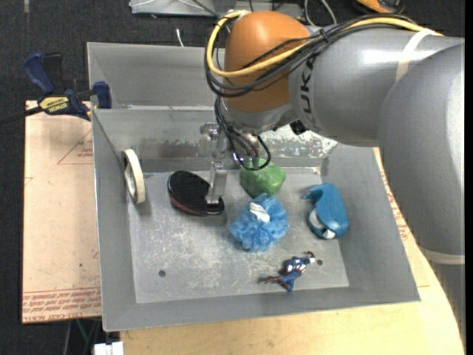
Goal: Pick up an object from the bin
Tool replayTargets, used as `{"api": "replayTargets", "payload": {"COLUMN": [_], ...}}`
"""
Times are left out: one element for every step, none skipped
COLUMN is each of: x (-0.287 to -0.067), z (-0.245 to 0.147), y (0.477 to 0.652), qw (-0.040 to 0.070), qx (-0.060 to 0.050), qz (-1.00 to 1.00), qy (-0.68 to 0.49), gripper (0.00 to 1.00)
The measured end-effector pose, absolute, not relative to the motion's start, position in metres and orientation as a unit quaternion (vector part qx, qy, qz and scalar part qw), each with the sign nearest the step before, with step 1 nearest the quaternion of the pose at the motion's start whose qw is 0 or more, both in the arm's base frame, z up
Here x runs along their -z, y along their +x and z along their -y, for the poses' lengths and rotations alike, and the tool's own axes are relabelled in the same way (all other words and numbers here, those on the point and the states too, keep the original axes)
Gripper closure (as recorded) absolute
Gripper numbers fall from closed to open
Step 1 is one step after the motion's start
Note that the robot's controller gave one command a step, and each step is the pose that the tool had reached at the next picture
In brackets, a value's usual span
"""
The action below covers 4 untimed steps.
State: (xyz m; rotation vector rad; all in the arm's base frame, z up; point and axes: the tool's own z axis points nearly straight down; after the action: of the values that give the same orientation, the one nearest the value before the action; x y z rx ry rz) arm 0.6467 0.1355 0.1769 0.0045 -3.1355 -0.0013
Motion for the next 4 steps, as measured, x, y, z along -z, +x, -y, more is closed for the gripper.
{"api": "replayTargets", "payload": {"x": [-0.181, -0.065, -0.110, -0.100], "z": [-0.135, -0.137, -0.150, -0.148], "y": [0.649, 0.635, 0.648, 0.636], "qw": [-0.001, 0.003, -0.008, 0.001], "qx": [0.001, 0.001, 0.004, 0.002], "qz": [1.000, 1.000, 0.995, 0.989], "qy": [0.000, -0.026, -0.095, -0.150], "gripper": [0.00, 0.00, 0.00, 0.00]}}
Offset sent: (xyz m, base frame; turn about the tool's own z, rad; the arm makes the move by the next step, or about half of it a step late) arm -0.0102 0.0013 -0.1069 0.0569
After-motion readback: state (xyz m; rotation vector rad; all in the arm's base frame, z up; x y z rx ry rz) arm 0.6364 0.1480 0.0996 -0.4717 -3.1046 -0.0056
